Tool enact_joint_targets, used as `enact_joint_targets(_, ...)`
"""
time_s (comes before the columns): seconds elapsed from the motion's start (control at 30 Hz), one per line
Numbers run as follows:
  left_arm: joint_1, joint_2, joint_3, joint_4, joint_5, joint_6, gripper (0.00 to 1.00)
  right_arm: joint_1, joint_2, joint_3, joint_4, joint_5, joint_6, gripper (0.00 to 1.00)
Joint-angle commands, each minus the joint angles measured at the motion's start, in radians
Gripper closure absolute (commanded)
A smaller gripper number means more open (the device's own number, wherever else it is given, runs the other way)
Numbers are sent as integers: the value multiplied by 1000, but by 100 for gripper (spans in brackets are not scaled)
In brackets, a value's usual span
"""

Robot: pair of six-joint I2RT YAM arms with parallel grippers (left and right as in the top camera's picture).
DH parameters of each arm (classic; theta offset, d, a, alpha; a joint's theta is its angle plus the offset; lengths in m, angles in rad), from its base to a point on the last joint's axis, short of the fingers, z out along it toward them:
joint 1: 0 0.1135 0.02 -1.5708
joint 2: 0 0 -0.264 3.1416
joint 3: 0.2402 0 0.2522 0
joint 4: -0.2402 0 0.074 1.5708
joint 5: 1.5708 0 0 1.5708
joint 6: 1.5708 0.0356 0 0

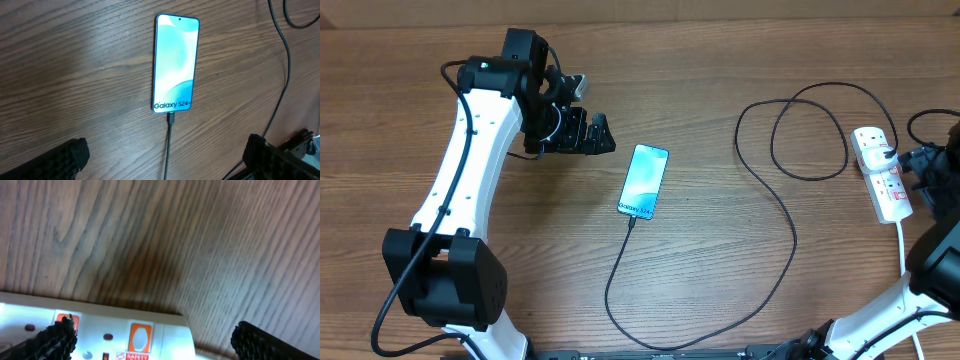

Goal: Plug charger to phone and switch on socket

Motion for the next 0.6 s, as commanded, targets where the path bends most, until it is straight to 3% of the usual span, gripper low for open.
enact_joint_targets(0.0, 0, -23, 6, 3, -3, -6, 0, -8, 5, -5, 12, -18, -42, 0)
enact_joint_targets(0.57, 0, -23, 6, 3, -3, -6, 0, -8, 6, -70, 89, -24, -72, 0)
